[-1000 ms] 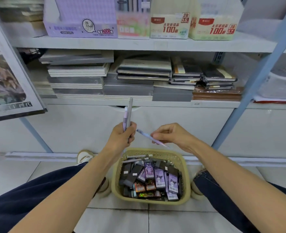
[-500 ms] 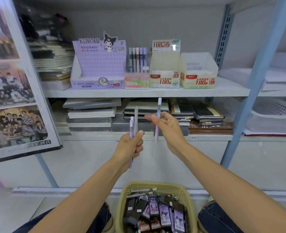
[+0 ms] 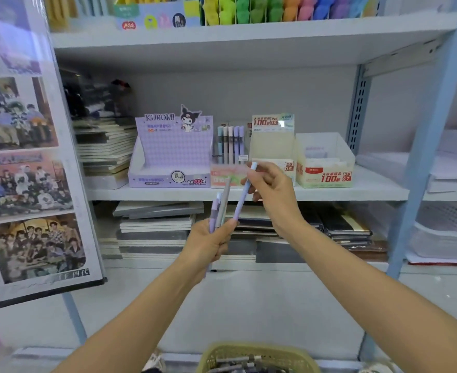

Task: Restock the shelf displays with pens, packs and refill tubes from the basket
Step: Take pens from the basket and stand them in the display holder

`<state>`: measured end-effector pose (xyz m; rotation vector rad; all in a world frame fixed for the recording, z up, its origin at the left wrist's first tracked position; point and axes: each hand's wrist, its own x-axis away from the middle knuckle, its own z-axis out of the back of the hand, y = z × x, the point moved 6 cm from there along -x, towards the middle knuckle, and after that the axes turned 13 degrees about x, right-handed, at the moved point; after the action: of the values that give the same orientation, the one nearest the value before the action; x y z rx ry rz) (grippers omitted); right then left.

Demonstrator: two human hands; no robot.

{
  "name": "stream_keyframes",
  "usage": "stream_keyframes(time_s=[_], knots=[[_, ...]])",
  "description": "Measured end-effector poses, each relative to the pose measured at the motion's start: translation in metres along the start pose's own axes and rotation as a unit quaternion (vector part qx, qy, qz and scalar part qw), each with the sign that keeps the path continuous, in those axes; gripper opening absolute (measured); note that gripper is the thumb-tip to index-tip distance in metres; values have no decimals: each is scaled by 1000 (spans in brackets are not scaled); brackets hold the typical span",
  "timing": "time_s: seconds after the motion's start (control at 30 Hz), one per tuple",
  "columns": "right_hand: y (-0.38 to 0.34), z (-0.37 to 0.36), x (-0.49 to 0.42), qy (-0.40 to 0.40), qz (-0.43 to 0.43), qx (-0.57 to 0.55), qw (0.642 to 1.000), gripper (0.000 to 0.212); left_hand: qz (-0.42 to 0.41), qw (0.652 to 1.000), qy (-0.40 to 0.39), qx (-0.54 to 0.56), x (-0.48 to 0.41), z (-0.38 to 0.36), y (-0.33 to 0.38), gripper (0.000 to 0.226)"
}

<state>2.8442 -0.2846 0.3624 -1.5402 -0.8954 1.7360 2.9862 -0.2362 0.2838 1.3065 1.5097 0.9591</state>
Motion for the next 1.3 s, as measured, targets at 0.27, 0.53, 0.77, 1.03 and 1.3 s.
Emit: stream_keyframes(time_s=[0.27,0.53,0.77,1.03,1.3], knots=[[-60,15,-102,67,114,71,989,10,-75,996,36,-13,-47,19,85,27],[-32,-24,-155,23,130,240,962,7,-63,995,76,34,-92,41,99,17],[-15,-38,-163,-48,143,292,945,8,-113,990,78,35,-99,53,98,14],[-22,-34,-163,-86,145,297,940,12,-124,990,59,21,-99,44,94,34],[-20,-43,-167,13,159,411,898,17,-122,990,57,31,-95,44,97,45]])
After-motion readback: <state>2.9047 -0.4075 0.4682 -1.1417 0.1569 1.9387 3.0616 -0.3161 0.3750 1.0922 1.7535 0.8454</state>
